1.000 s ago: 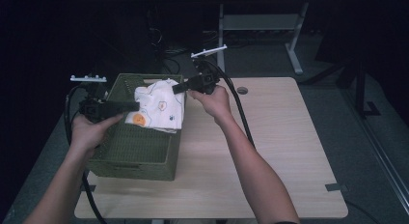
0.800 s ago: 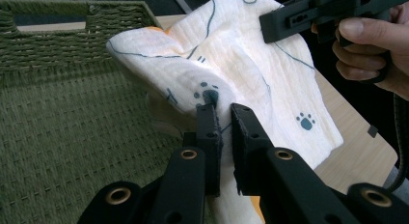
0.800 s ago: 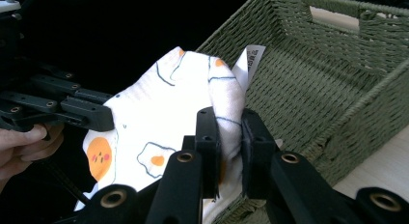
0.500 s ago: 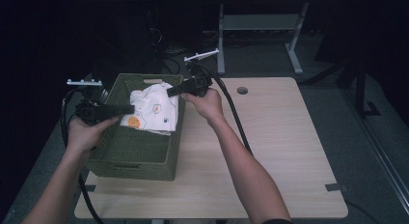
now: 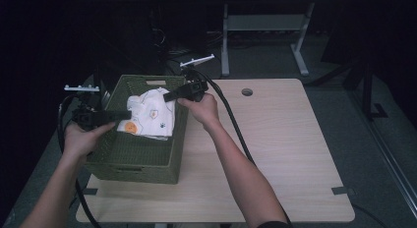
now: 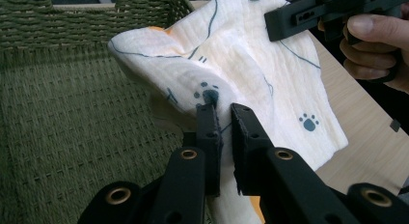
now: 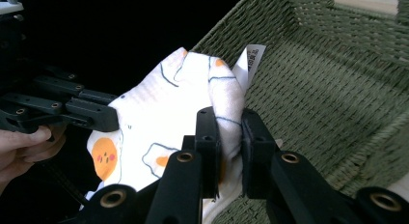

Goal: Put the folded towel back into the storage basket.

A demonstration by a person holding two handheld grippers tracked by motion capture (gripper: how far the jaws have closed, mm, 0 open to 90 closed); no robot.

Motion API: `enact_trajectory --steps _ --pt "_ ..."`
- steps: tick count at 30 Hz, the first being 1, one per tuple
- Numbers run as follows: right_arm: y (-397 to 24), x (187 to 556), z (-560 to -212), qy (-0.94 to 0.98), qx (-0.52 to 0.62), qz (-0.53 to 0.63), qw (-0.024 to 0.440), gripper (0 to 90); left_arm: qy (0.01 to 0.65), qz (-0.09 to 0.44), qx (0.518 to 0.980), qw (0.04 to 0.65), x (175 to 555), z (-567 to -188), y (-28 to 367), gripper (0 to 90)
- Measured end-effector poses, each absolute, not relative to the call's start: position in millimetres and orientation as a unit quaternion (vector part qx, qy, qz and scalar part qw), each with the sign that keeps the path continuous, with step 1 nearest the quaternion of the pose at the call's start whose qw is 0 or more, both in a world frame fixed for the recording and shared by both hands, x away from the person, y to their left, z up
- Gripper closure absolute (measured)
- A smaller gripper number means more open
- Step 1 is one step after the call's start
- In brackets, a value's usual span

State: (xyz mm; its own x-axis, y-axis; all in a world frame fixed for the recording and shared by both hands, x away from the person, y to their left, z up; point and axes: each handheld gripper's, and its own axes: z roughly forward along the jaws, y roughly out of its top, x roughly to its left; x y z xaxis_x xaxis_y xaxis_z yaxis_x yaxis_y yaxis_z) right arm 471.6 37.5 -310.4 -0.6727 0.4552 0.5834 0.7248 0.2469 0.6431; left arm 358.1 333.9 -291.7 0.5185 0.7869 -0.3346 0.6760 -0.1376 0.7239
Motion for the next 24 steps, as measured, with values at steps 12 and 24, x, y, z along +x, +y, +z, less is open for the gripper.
enact_trajectory --steps 12,24 --pt "40 473 -315 -0.778 -0.383 -0.48 0.134 79.4 0.489 0.063 0.758 0.428 366 -301 333 82.8" --pt "61 478 -329 -0.794 -0.391 -0.448 0.127 58.0 0.548 0.103 0.753 0.35 367 -327 346 66.0"
